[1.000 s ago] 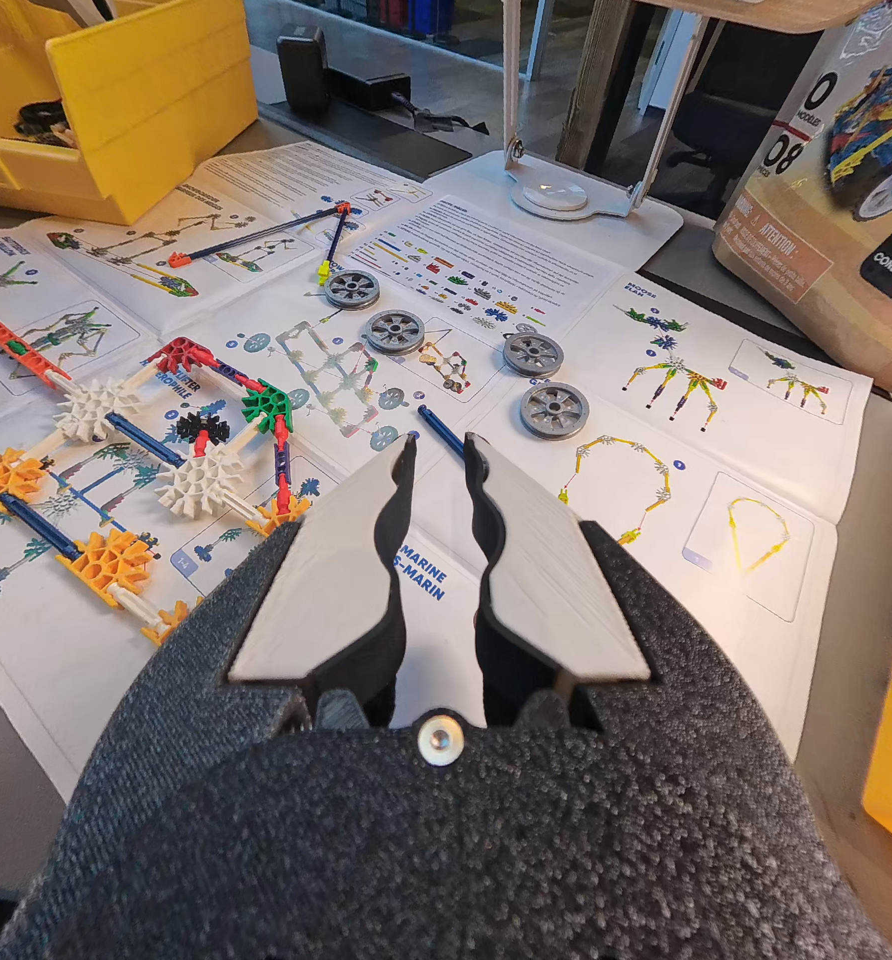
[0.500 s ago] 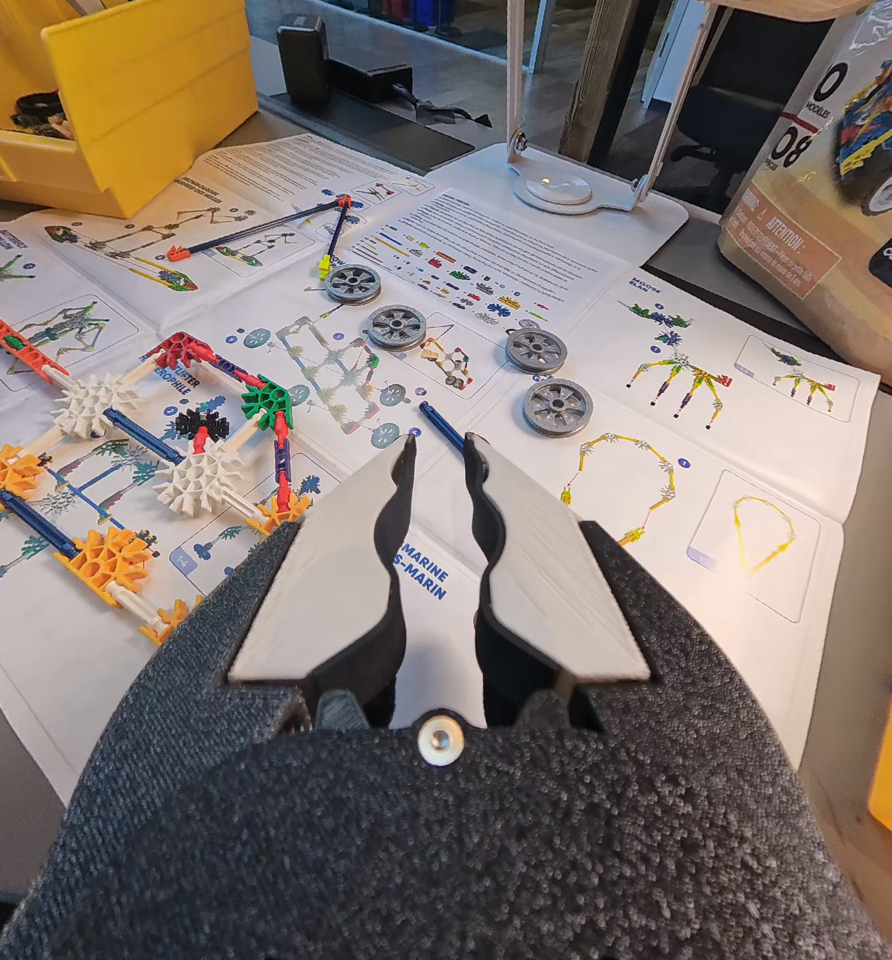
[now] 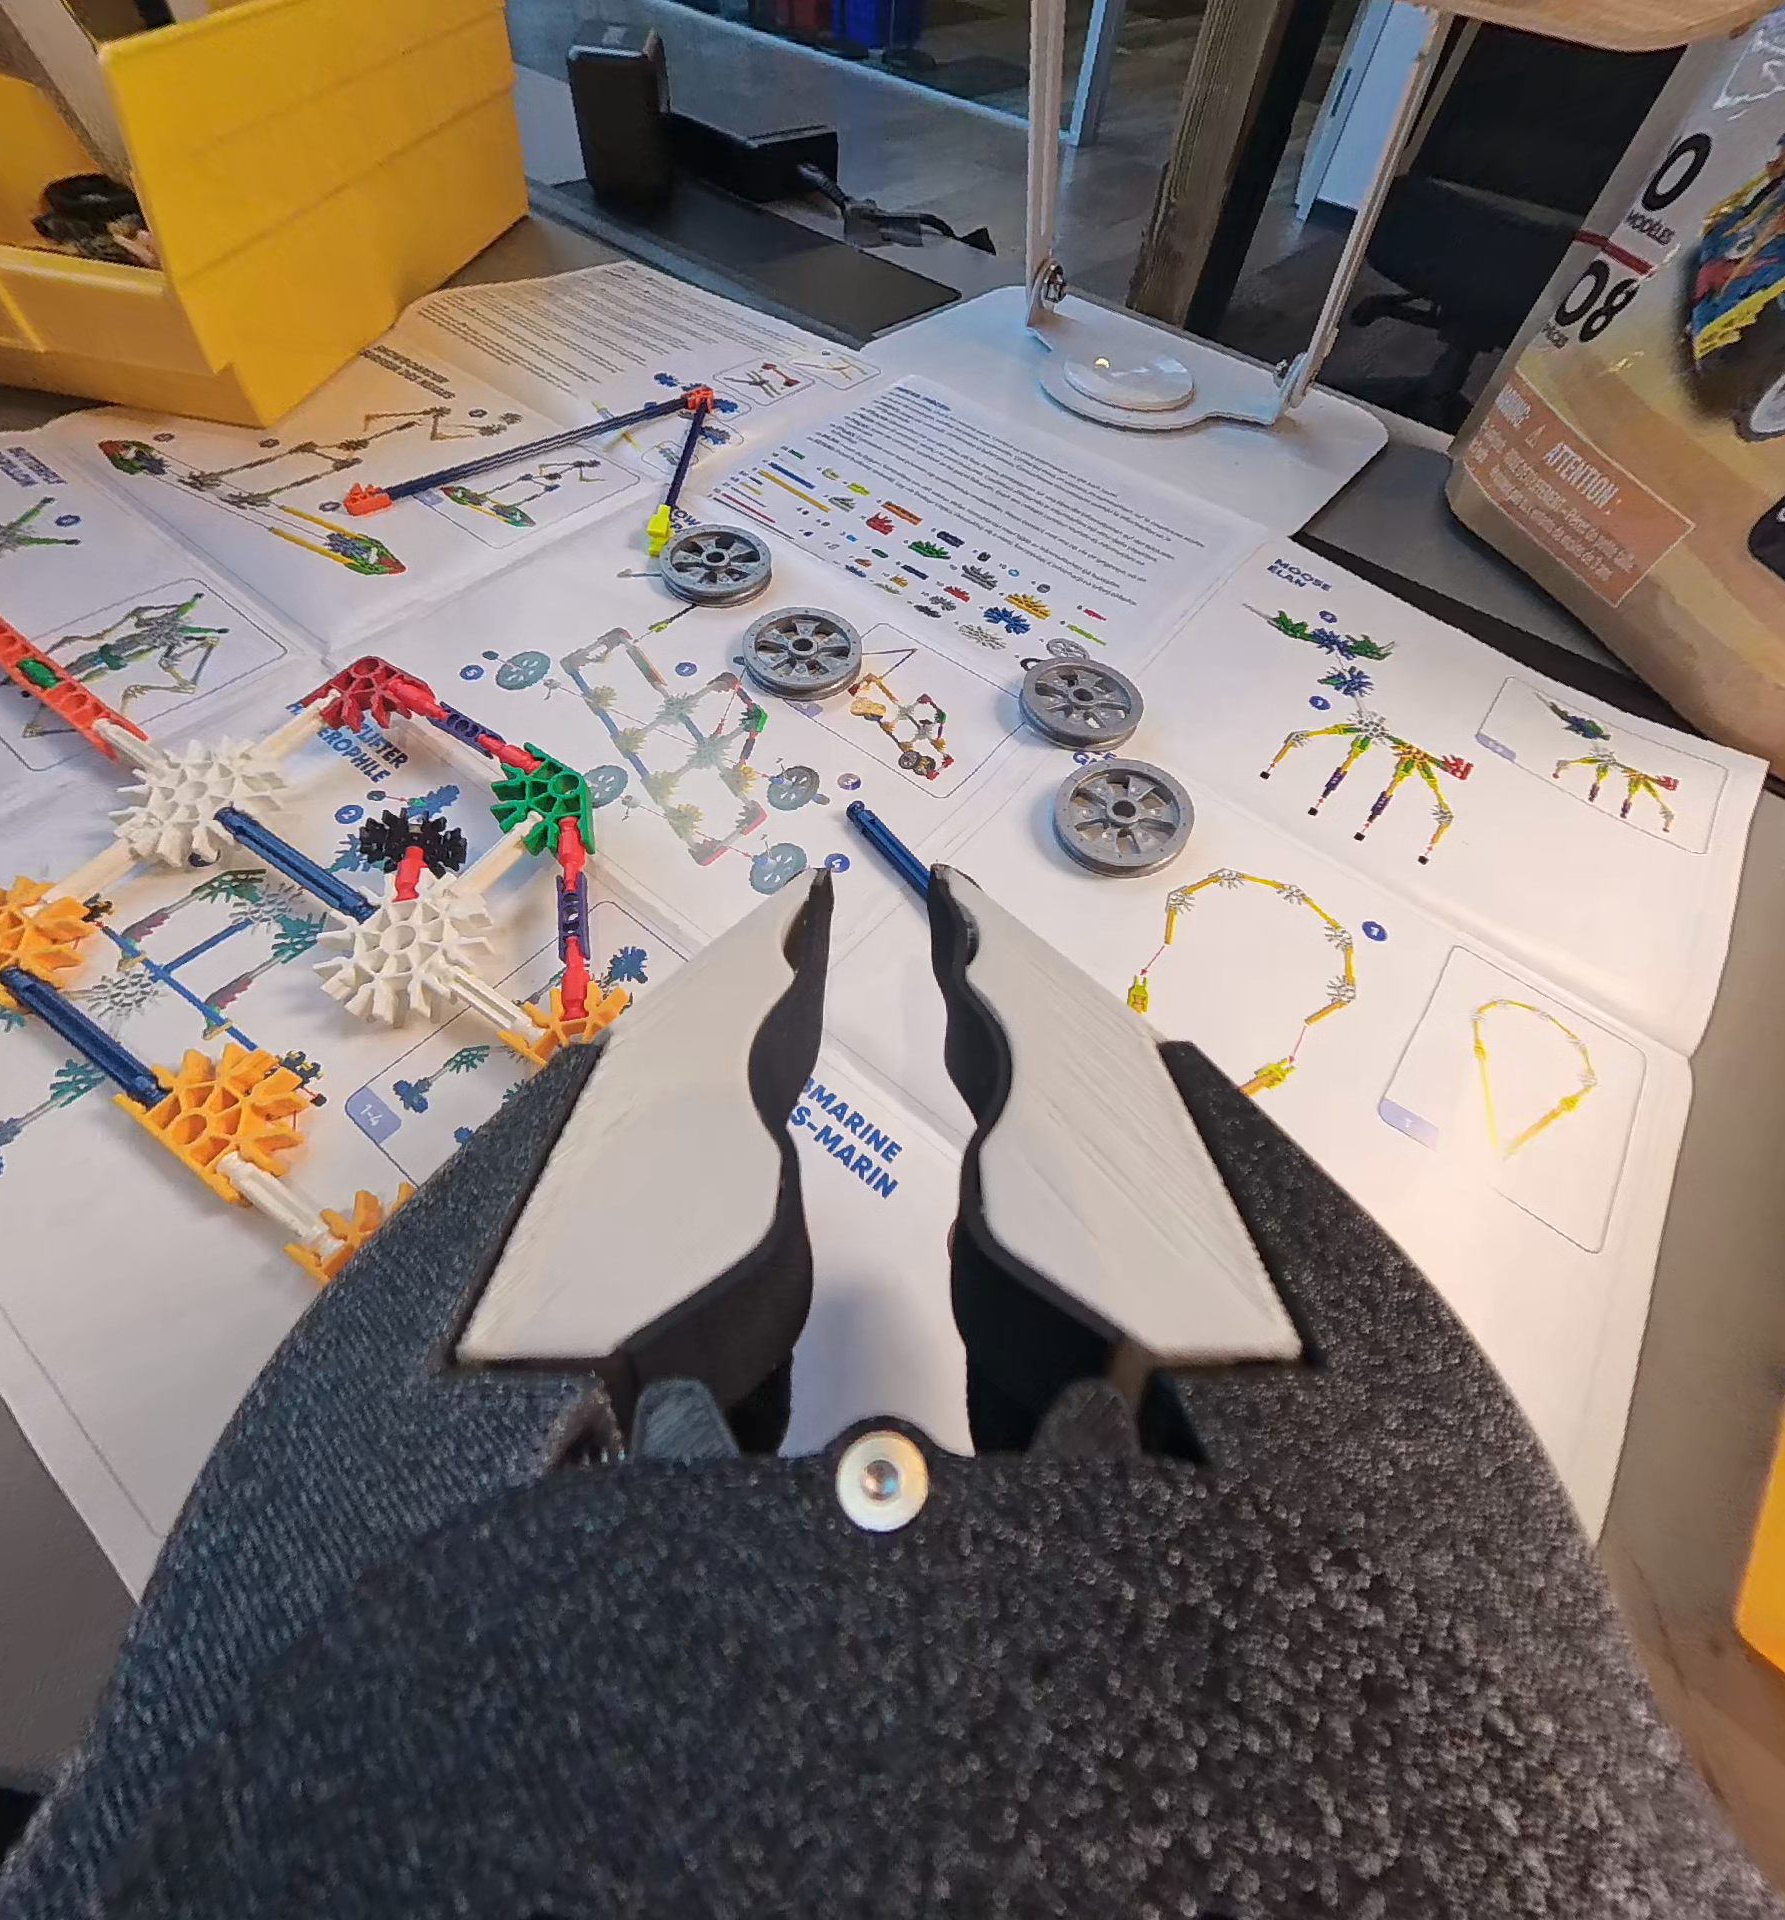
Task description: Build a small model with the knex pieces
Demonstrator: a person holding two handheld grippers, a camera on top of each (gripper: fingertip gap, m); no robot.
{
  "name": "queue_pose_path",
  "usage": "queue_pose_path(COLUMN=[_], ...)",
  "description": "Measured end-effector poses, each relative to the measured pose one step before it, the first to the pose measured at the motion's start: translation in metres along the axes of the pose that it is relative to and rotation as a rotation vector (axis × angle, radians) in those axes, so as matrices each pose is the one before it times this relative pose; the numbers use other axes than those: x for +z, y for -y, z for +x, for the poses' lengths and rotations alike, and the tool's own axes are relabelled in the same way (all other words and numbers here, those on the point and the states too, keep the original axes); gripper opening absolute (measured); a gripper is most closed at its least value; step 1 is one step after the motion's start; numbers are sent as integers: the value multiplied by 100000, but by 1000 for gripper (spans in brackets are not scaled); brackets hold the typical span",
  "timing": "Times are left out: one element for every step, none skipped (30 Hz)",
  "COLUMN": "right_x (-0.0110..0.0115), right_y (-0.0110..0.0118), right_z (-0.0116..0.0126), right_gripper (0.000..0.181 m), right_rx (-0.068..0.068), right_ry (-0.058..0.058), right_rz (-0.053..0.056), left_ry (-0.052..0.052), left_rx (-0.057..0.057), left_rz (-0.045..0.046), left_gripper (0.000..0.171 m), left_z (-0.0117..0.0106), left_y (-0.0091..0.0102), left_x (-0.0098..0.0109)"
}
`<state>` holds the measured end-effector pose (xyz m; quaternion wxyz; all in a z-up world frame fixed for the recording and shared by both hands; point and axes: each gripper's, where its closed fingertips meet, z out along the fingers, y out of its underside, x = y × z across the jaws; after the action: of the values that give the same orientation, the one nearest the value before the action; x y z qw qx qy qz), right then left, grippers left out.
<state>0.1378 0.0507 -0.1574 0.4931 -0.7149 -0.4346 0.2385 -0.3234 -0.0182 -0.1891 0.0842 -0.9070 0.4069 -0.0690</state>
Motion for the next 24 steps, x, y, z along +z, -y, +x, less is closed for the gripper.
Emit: queue_pose_path(right_x=[0, -2, 0, 1, 10, 29, 41, 31, 2, -28, -32, -28, -29, -46, -52, -49, -50, -51, -39, -44, -48, -81, -111, -107], right_y=[-3, -3, -17, -4, -11, -35, -44, -34, 6, 23, 31, 36, 90, 117, 127, 116, 105, 87, 77, 64, 61, 61, 101, 108], right_z=[-19, -5, -7, -19, -12, -16, -21, -18, -26, -13, -25, -67, -77, -92, -115, -104, -82, -64, -56, -53, -36, -24, -28, -36], right_gripper=[18, 18, 18, 18, 18, 18, 18, 18, 18, 18, 18, 18, 18, 18, 18, 18, 18, 18, 18, 18, 18, 18, 18, 18], right_rx=[-56, -47, -70, -146, -148, -64, -37, -48, -162, -276, -219, -157, -282, -408, -476, -536, -593, -633, -595, -459, -442, -547, -721, -764], right_ry=[64, 62, 76, 12, 21, 77, 93, 121, 8, -96, -1, 171, 169, 171, 214, 161, 97, -16, 28, 62, 31, -113, -183, -192], right_rz=[-40, -24, -53, -63, -57, -152, -278, -247, 18, 184, 70, 92, 269, 357, 342, 325, 231, 161, 138, 159, 153, 166, 297, 311], left_ry=[223, 114, -844, -1272, -412, 419, 404, 302, 532, 734, 1433, 2065, 1962, 1573, 1961, 2942, 3532, 3529, 2872, 2604, 3108, 3572, 3640, 3446], left_rx=[497, 602, 381, -298, -557, -26, 158, -77, -487, -680, -601, -564, -850, -1097, -1050, -996, -1117, -1261, -1284, -1173, -1067, -1224, -1657, -2266], left_rz=[-2501, -2779, -1940, -1007, -882, -1038, -613, -150, 4, -48, -180, -390, -323, 299, 1020, 1349, 1231, 1319, 1774, 2152, 2594, 2979, 3599, 4401], left_gripper=[45, 40, 36, 35, 32, 31, 26, 20, 20, 20, 17, 16, 15, 15, 16, 17, 18, 20, 22, 24, 25, 26, 26, 26], left_z=[-28, -26, 107, 151, -6, -108, -96, -103, -175, -228, -330, -421, -380, -304, -318, -427, -496, -473, -340, -255, -308, -365, -395, -387], left_y=[-357, -408, -276, -122, -82, -118, -91, -37, -17, -37, -65, -93, -87, 5, 113, 174, 150, 168, 223, 282, 325, 354, 422, 496], left_x=[291, 286, 276, 190, 117, 97, 55, 34, 10, -37, -77, -101, -123, -185, -254, -333, -404, -449, -504, -551, -632, -720, -818, -937])
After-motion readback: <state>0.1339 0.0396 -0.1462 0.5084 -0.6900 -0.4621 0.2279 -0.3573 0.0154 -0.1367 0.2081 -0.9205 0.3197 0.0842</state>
